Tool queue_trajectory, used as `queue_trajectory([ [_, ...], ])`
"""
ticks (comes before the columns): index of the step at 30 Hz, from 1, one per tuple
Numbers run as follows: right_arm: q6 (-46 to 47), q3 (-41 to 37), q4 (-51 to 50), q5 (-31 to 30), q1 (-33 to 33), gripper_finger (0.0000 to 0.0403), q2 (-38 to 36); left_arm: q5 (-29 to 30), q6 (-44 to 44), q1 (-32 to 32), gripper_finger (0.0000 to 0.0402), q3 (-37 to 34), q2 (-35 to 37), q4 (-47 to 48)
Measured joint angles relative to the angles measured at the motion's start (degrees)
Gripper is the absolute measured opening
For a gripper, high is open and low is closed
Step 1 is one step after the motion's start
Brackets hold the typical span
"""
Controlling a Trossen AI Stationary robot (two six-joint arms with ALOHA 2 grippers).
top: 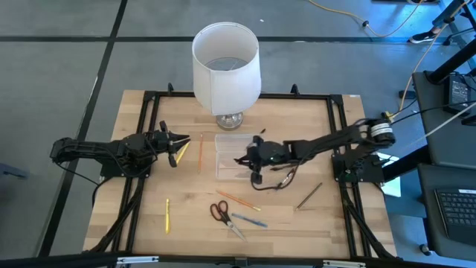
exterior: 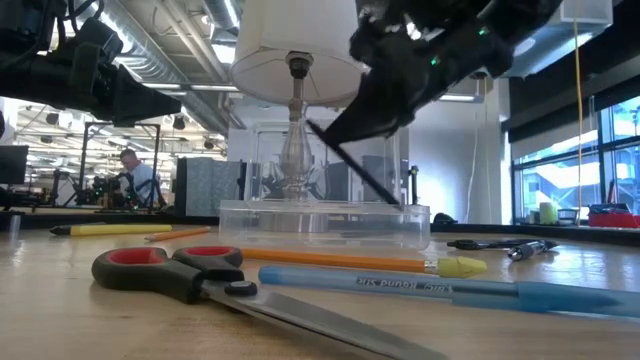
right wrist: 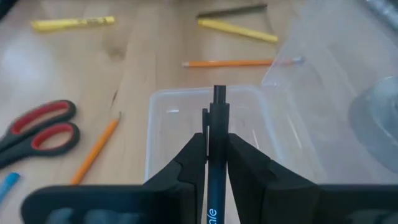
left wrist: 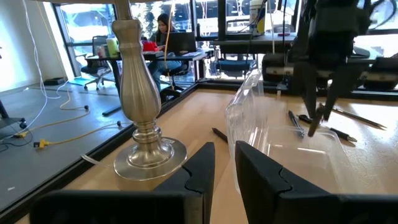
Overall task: Pick & place school supplies into a supply box
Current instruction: Put the black pen into the transparent supply box
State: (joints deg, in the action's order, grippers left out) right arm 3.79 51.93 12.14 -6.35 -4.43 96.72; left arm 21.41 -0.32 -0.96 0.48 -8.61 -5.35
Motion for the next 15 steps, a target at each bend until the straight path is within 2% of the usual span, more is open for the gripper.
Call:
queue_trajectory([
  [9,-1.5,4.2,-1.8,0.0,0.2,0.0062,7.8,0.0,0.0,0.0,0.0059,0.0,0.0,0.0],
  [15,-1.4,4.4,-1.6,0.0,0.2,0.0062,9.7,0.0,-1.4,0.0,0.0059,0.0,0.0,0.0],
])
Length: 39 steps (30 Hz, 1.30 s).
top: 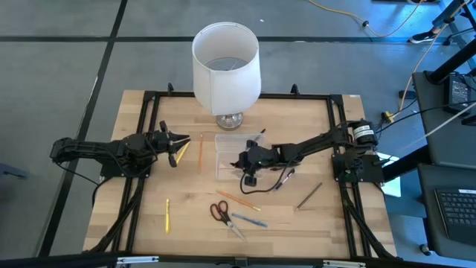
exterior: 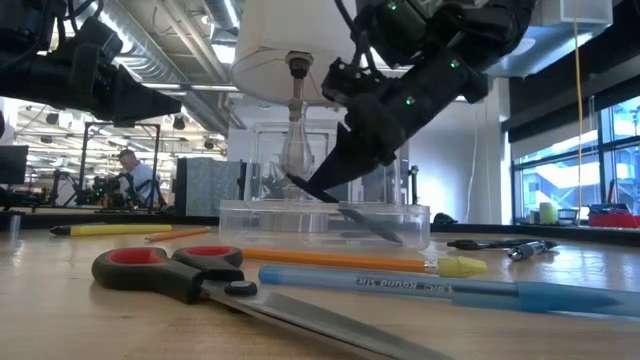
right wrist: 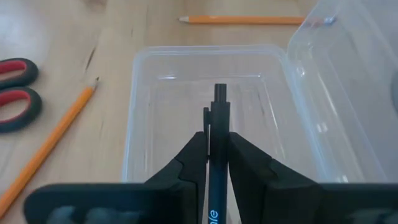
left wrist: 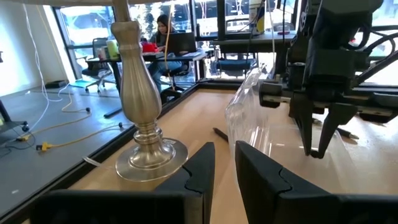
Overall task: Pick & place school supplies into a supply box
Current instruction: Put the black pen into the transparent supply box
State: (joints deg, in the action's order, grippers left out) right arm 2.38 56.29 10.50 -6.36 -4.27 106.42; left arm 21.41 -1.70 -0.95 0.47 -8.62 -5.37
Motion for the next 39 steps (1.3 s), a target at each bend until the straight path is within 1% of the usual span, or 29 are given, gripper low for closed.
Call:
queue_trajectory([
  [5,0.0,0.0,-0.1,0.0,0.0,0.0064,0.0,0.0,-1.0,0.0,0.0059,0.0,0.0,0.0],
  [8,-0.1,0.0,-0.1,0.0,0.0,0.0072,0.0,0.0,-1.0,0.0,0.0059,0.0,0.0,0.0],
  [17,-0.4,0.0,0.8,0.0,0.3,0.0122,0.0,0.0,-1.0,0.0,0.0059,0.0,0.0,0.0],
  [19,0.6,0.0,2.0,0.2,0.6,0.0132,-0.1,0.0,-1.0,0.0,0.0059,0.0,0.0,0.0],
  [21,3.8,-0.1,2.7,1.2,1.4,0.0138,-0.8,0.0,-1.1,0.0,0.0059,0.0,0.0,0.0],
  [24,7.6,0.0,3.4,4.1,3.5,0.014,-2.5,0.3,-1.1,0.0,0.0059,0.0,0.0,-0.1],
  [27,8.1,0.0,2.8,4.5,4.6,0.0141,-2.8,2.5,-2.5,0.0,0.0059,0.0,0.0,-0.4],
  [29,6.7,-0.1,2.7,4.6,4.6,0.0141,-2.8,3.2,-4.2,0.0,0.0059,0.0,0.0,-0.4],
  [32,0.5,-0.1,2.2,4.6,4.4,0.0141,-2.8,3.1,-6.5,0.0,0.0059,0.0,0.0,-0.4],
  [33,-0.1,-0.1,2.8,4.6,4.3,0.0141,-2.8,3.1,-6.7,0.0,0.0059,0.0,0.0,-0.4],
  [37,3.3,0.0,5.9,4.8,3.6,0.0141,-2.8,3.1,-6.6,0.0,0.0059,0.0,0.0,-0.4],
  [39,3.0,-0.1,6.5,4.9,2.9,0.0141,-2.8,3.0,-6.3,0.0,0.0059,0.0,0.0,-0.4],
])
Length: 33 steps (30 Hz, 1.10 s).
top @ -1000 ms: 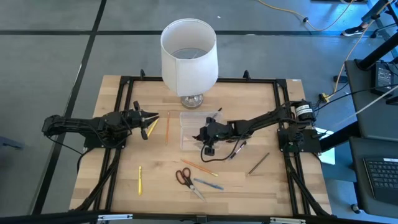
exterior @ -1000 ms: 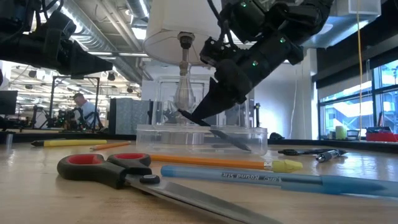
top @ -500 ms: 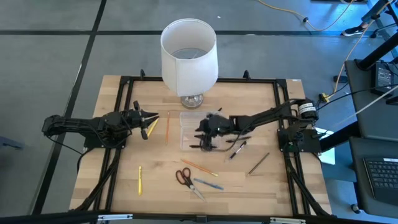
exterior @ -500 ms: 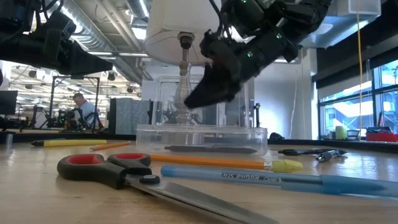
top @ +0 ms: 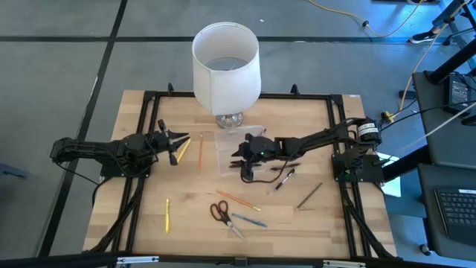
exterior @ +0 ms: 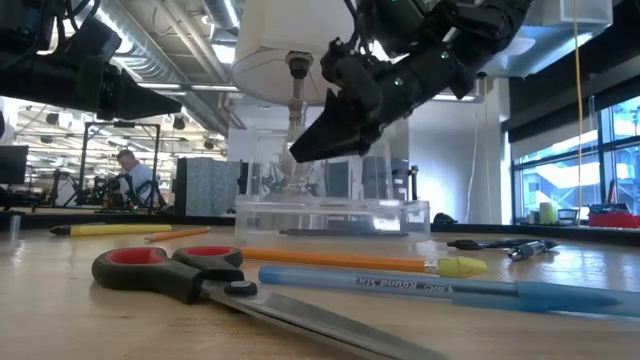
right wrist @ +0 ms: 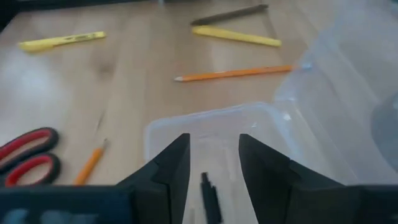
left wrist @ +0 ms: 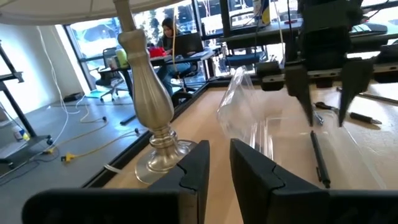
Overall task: Pick & place school supplies into a supply box
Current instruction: Put the black pen into the transparent supply box
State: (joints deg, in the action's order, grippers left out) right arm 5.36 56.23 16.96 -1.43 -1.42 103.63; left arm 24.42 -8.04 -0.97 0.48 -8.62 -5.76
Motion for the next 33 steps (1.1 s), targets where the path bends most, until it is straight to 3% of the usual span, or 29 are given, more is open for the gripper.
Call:
queue_trajectory([
  [6,-1.0,0.0,5.2,0.0,-2.2,0.0141,-0.3,-0.1,2.8,0.0,0.0059,0.0,0.0,0.0],
  [10,-1.0,0.0,3.2,0.0,-4.2,0.0141,-3.6,-0.1,2.9,0.0,0.0059,0.0,0.0,0.0],
  [17,2.4,-0.7,-19.9,-0.4,-9.6,0.0141,-18.1,0.5,3.5,0.0,0.0059,0.0,-0.1,0.4],
  [20,7.1,-5.7,-24.4,-5.9,-12.5,0.0141,-25.5,3.3,5.5,0.0,0.0059,0.9,-1.1,2.1],
  [27,14.0,-21.1,-21.9,-20.0,-17.8,0.0141,-44.1,12.6,11.6,0.0,0.0058,9.6,-8.1,14.7],
  [33,9.2,-28.3,-19.7,-23.7,-17.2,0.0141,-51.9,14.9,26.5,0.0,0.0058,18.7,-18.2,30.0],
])
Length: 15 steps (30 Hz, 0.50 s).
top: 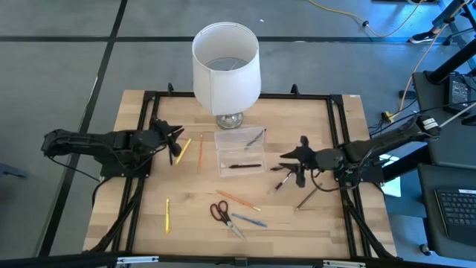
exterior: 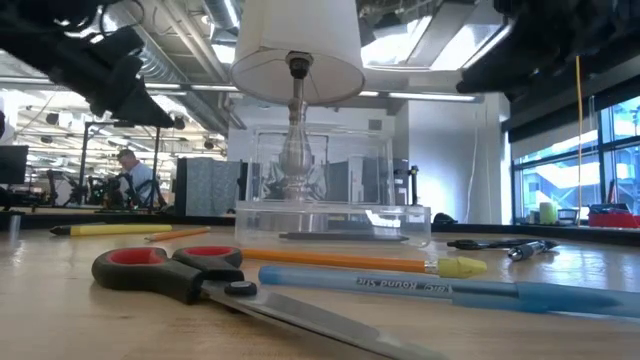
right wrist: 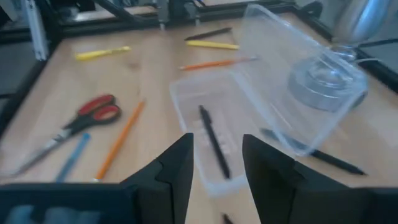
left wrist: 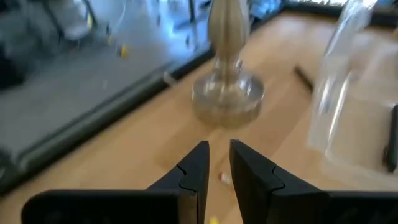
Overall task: Pick & place school supplies into a supply box
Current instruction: Put the black pen into the transparent supply box
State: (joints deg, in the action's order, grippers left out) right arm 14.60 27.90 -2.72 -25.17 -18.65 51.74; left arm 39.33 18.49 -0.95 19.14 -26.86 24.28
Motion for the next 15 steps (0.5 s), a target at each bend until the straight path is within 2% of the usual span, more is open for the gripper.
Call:
queue_trajectory([
  [9,1.7,-3.7,0.0,-0.8,1.3,0.0141,-2.0,-0.8,22.6,0.0,0.0058,13.6,-17.9,24.0],
  [15,1.7,-5.5,0.2,-0.8,1.4,0.0141,-2.0,-9.5,30.7,0.0,0.0058,15.3,-23.9,25.7],
])
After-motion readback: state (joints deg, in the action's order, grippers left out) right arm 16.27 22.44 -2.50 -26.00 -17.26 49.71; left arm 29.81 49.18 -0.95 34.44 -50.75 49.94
